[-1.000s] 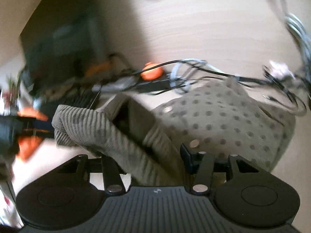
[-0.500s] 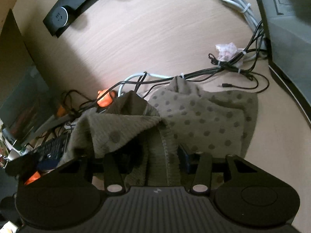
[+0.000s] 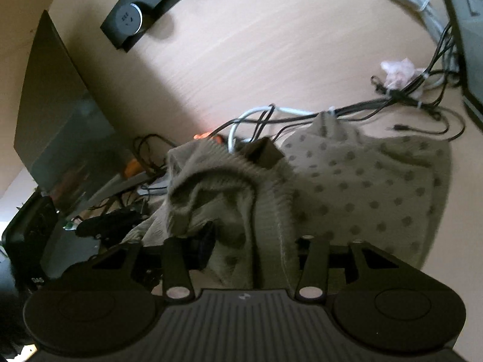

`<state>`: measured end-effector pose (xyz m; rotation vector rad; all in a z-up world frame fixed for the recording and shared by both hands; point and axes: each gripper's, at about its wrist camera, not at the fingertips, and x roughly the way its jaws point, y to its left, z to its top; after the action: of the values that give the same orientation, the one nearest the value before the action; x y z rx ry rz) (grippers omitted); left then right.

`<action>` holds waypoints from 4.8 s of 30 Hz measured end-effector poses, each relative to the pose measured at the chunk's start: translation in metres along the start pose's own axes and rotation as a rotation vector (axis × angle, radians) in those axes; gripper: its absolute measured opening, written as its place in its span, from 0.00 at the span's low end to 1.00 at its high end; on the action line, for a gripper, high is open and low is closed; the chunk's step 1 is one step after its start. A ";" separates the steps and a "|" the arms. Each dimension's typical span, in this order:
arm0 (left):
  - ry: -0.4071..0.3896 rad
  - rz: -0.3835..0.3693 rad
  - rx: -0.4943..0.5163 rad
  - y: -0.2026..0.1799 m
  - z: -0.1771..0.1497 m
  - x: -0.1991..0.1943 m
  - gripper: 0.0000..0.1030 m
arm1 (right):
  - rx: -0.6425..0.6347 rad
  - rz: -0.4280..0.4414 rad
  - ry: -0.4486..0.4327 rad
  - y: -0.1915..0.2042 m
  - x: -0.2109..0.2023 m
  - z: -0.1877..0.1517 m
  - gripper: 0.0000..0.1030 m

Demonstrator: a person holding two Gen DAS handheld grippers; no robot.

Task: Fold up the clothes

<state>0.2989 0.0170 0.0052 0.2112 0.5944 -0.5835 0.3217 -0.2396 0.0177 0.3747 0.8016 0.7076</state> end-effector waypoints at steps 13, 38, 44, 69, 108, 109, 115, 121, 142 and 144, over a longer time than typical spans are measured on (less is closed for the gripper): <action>0.048 -0.134 -0.030 -0.037 -0.010 -0.089 0.37 | 0.066 0.139 0.128 0.039 -0.057 -0.050 0.26; -0.145 0.111 -0.513 0.023 0.012 -0.162 0.83 | -0.312 0.052 -0.081 0.056 -0.120 -0.055 0.69; 0.000 -0.048 -0.419 -0.004 -0.018 -0.179 0.93 | -0.344 -0.113 0.053 0.047 -0.076 -0.078 0.70; 0.088 -0.044 -0.295 -0.076 -0.026 -0.118 0.38 | 0.021 0.175 0.080 0.036 -0.063 -0.083 0.17; 0.107 0.154 -0.827 -0.007 -0.016 -0.070 0.92 | -0.366 -0.400 0.017 0.019 0.019 -0.066 0.94; 0.117 0.085 -0.898 -0.006 -0.025 -0.069 0.92 | -0.318 -0.374 0.043 0.018 0.017 -0.067 0.94; 0.135 0.059 -0.983 0.000 -0.042 -0.060 0.93 | -0.311 -0.185 0.167 0.065 -0.002 -0.104 0.95; 0.105 0.255 -0.887 0.038 -0.033 -0.083 0.93 | -0.446 0.038 0.041 0.096 -0.062 -0.083 1.00; 0.129 0.183 -0.882 0.027 -0.045 -0.090 0.93 | -0.535 -0.433 -0.036 0.041 0.057 -0.009 1.00; 0.112 0.180 -0.886 0.033 -0.042 -0.087 0.93 | -0.502 -0.455 -0.036 0.033 0.035 -0.015 1.00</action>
<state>0.2393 0.0985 0.0227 -0.5372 0.8786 -0.0963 0.3129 -0.1911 0.0084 -0.2450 0.6167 0.4480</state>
